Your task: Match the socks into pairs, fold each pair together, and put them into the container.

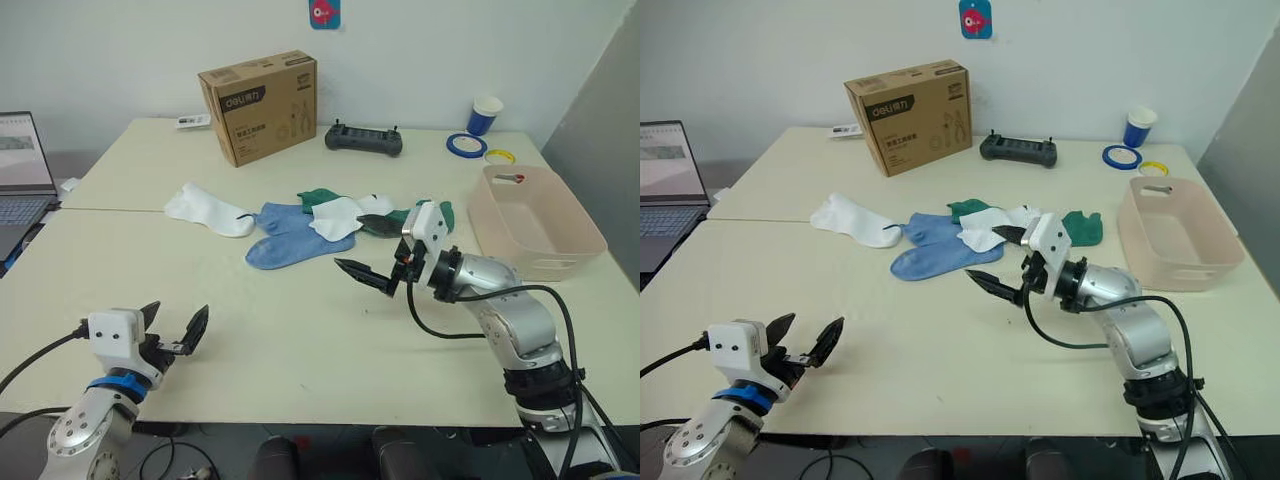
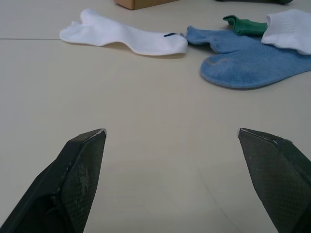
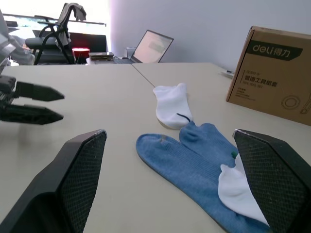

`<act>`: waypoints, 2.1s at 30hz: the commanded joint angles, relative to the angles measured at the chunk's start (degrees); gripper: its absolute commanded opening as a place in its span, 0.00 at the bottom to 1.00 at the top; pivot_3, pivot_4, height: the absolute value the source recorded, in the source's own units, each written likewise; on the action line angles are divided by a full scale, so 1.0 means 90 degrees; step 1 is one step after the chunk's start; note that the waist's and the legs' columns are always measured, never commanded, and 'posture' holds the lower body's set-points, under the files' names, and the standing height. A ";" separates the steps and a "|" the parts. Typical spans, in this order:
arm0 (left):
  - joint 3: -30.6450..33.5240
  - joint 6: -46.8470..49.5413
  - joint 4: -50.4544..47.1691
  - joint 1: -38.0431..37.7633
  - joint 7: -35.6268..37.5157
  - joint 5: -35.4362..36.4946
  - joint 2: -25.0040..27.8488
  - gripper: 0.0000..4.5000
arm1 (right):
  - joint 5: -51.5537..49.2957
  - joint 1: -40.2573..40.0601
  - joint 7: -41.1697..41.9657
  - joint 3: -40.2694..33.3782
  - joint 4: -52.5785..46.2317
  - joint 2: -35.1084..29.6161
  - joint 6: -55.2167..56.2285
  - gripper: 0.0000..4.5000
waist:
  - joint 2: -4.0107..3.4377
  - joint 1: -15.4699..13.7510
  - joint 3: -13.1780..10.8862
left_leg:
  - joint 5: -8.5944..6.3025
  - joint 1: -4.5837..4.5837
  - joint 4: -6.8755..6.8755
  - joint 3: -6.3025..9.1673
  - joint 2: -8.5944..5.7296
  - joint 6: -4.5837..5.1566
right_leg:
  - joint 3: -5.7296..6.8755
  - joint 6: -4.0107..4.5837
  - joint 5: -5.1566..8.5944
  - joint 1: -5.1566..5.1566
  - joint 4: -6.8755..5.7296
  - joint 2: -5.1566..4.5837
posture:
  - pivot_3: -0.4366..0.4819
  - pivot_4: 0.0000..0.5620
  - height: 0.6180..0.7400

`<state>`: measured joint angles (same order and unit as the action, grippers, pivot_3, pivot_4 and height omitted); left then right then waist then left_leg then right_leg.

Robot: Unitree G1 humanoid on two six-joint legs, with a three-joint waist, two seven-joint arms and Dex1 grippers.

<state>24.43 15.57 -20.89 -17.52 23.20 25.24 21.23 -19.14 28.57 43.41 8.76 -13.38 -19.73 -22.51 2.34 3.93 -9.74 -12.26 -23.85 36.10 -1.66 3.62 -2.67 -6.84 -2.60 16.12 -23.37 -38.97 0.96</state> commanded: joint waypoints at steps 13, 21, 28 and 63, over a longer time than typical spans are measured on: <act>-0.0728 -0.0106 0.2735 0.3399 0.0443 -0.0731 0.1212 1.00 | 0.0383 -0.0654 -0.0230 -0.0237 0.0313 -0.0213 0.0716 1.00 | 0.0004 -0.0054 0.0001 | 0.0000 0.0002 0.0001 -0.0002 -0.0003 0.0000 | 0.0002 -0.0008 -0.0007 0.0003 0.0001 0.0004 | 0.48 0.27 1.00; -0.1355 -0.0903 0.6745 0.6485 0.0683 -0.1439 0.1126 1.00 | 0.0416 -0.0920 -0.0493 -0.0312 -0.0024 -0.0261 0.0575 1.00 | 0.0009 -0.0136 -0.0002 | 0.0001 -0.0011 0.0001 0.0027 0.0004 0.0000 | 0.0027 0.0012 -0.0019 0.0000 0.0000 0.0023 | 0.48 0.27 1.00; -0.1503 -0.1446 0.9086 0.7895 0.1007 -0.1741 0.0971 1.00 | 0.0376 -0.0874 -0.0707 -0.0276 -0.0449 -0.0282 0.0187 1.00 | 0.0009 -0.0085 -0.0003 | 0.0000 -0.0017 -0.0004 0.0030 0.0004 0.0000 | 0.0029 0.0011 -0.0020 -0.0003 -0.0001 0.0025 | 0.48 0.27 1.00; -0.1769 0.1042 0.3345 0.5137 0.2949 -0.1188 0.2183 0.00 | 0.0416 -0.0942 -0.0532 -0.0450 -0.0276 -0.0561 0.0255 1.00 | 0.0002 -0.0078 -0.0006 | 0.0002 -0.0061 -0.0002 0.0113 0.0008 -0.0004 | 0.0118 0.0038 -0.0009 -0.0007 -0.0010 0.0009 | 0.48 0.27 1.00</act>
<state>7.97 21.75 16.33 28.94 49.34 12.86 39.44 -14.74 19.51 37.83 5.93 -14.83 -24.44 -22.14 2.36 3.23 -9.79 -12.23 -24.39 36.08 -0.56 3.69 -2.70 -5.72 -2.24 16.05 -23.43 -39.07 1.04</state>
